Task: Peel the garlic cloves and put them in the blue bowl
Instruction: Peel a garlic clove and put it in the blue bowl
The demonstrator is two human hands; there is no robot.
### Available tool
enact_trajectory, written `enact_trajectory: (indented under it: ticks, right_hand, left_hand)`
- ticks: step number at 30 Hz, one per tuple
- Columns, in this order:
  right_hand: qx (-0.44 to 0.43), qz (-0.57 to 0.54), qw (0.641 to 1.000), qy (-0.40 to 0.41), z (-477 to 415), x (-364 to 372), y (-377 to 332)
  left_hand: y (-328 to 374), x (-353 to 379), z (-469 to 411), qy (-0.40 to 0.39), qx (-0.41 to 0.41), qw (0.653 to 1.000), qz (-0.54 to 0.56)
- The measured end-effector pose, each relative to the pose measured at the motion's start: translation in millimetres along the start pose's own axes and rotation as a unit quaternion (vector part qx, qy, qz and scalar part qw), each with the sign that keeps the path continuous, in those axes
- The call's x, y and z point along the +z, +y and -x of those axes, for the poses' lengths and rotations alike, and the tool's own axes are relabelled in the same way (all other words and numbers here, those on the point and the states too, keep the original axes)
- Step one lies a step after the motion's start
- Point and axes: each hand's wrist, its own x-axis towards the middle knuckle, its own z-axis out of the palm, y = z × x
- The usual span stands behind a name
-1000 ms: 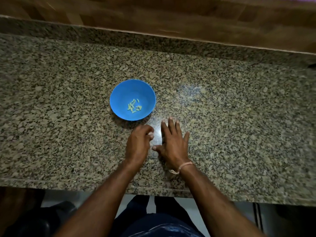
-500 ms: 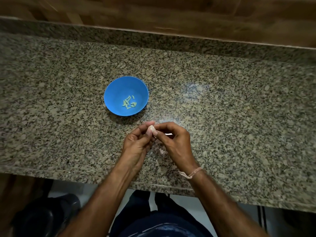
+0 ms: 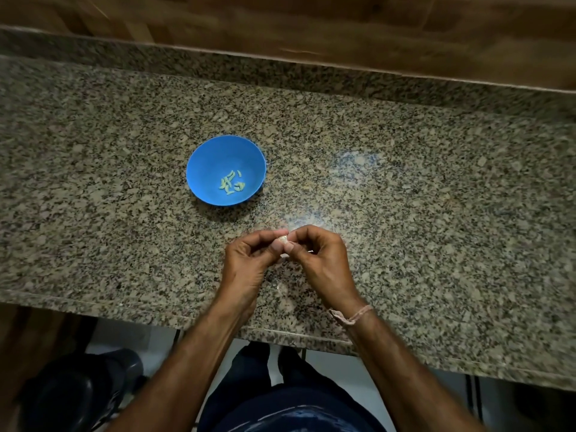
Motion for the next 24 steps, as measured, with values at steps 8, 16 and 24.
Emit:
enact_trajectory:
  ticks: [8, 16, 24]
  right_hand:
    - [0.046, 0.094, 0.994, -0.012, 0, 10, 13]
    - [0.020, 0.240, 0.970, 0.003, -7, 22, 20]
    - [0.033, 0.249, 0.968, -0.004, -11, 9, 39]
  left_hand:
    - [-24, -8, -2, 0.033, -0.030, 0.999, -0.014]
    - [-33, -20, -13, 0.115, -0.026, 0.982, -0.146]
    - [-33, -36, -50, 0.112, 0.116, 0.841, -0.516]
